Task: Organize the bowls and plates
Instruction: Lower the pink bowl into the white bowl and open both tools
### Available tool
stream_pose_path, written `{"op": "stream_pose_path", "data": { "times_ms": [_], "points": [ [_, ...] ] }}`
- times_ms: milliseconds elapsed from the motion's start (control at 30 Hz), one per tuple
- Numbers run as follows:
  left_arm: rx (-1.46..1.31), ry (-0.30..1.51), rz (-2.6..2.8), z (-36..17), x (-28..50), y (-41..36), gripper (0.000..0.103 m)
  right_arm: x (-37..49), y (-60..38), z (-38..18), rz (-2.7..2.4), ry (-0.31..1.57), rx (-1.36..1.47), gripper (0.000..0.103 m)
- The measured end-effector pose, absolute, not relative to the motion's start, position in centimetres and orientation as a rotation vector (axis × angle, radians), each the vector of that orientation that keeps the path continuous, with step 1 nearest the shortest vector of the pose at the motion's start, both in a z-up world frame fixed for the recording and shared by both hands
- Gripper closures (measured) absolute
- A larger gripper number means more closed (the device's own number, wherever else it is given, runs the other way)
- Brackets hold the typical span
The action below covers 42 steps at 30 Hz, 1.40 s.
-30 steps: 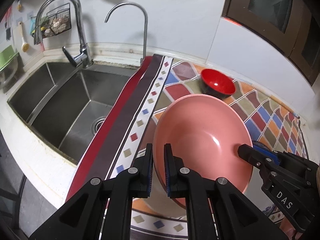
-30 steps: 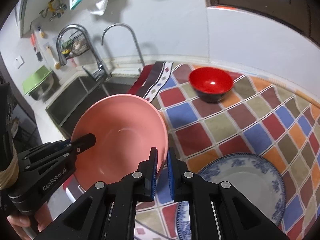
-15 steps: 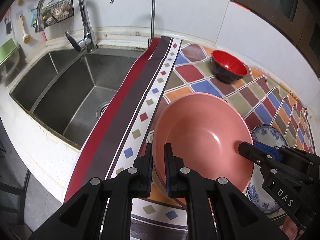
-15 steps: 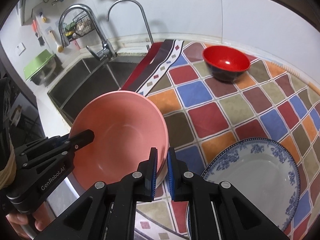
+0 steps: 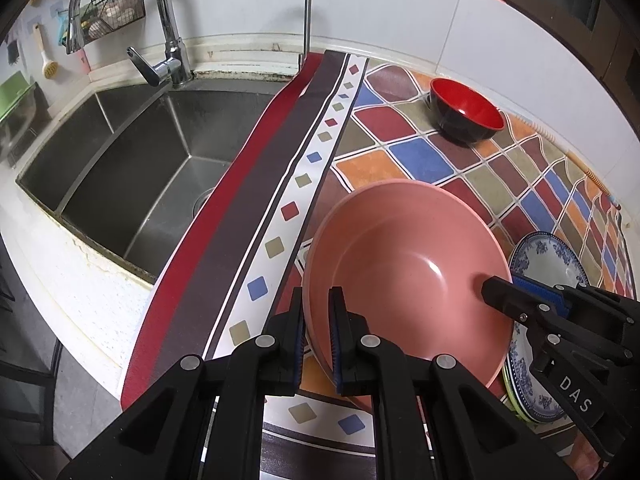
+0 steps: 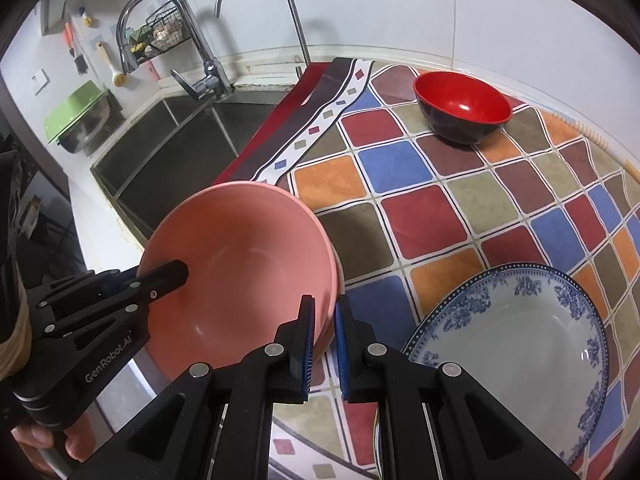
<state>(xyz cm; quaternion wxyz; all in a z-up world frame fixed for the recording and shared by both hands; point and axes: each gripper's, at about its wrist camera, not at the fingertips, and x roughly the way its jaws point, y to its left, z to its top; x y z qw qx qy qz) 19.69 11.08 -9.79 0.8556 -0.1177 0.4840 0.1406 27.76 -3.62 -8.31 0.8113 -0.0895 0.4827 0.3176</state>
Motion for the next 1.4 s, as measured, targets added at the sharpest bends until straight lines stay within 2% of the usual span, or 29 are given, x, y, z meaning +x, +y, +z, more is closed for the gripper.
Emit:
{"op": "stream_pose_path", "data": {
  "times_ms": [367,433,500,667,700,733,800,933,1067,1133,1333,1400],
  "points": [
    [-0.243,1.014,0.295,-9.9,19.8,11.1,0.089,27.8,-3.5,-8.9,0.677,1.040,-0.202,0.091],
    [-0.232,1.013,0.301,-9.9,19.8,11.1,0.087,27.9,-3.4,-8.9,0.678,1.040,-0.201,0.091],
    [-0.229,1.013,0.303,-9.9,19.8,11.2,0.078,27.9,-3.4,-9.0,0.677,1.039,-0.202,0.091],
    [-0.209,0.998,0.320,-9.6,19.6,11.3,0.070,27.9,-3.5,-9.0,0.679,1.039,-0.202,0.089],
    [-0.207,0.994,0.322,-9.5,19.6,11.3,0.067,27.9,-3.5,-9.1,0.681,1.042,-0.200,0.085],
    [-0.205,0.990,0.325,-9.4,19.5,11.4,0.066,27.9,-3.5,-9.1,0.683,1.046,-0.197,0.076],
    [-0.202,0.982,0.326,-9.1,19.5,11.4,0.065,28.0,-3.6,-9.1,0.675,1.044,-0.191,0.069],
    [-0.198,0.964,0.317,-8.4,19.5,11.4,0.063,28.0,-3.9,-8.9,0.670,1.038,-0.177,0.069],
    [-0.180,0.937,0.310,-7.5,19.7,11.3,0.055,28.0,-4.1,-8.4,0.666,1.021,-0.158,0.068],
    [-0.171,0.924,0.305,-7.0,19.9,11.2,0.053,28.1,-4.4,-8.0,0.660,1.008,-0.148,0.060],
    [-0.144,0.883,0.272,-5.6,20.9,11.2,0.041,28.7,-5.1,-6.6,0.620,0.958,-0.127,0.058],
    [-0.129,0.869,0.264,-5.1,21.5,11.2,0.039,29.0,-5.4,-6.1,0.603,0.941,-0.122,0.052]
  ]
}}
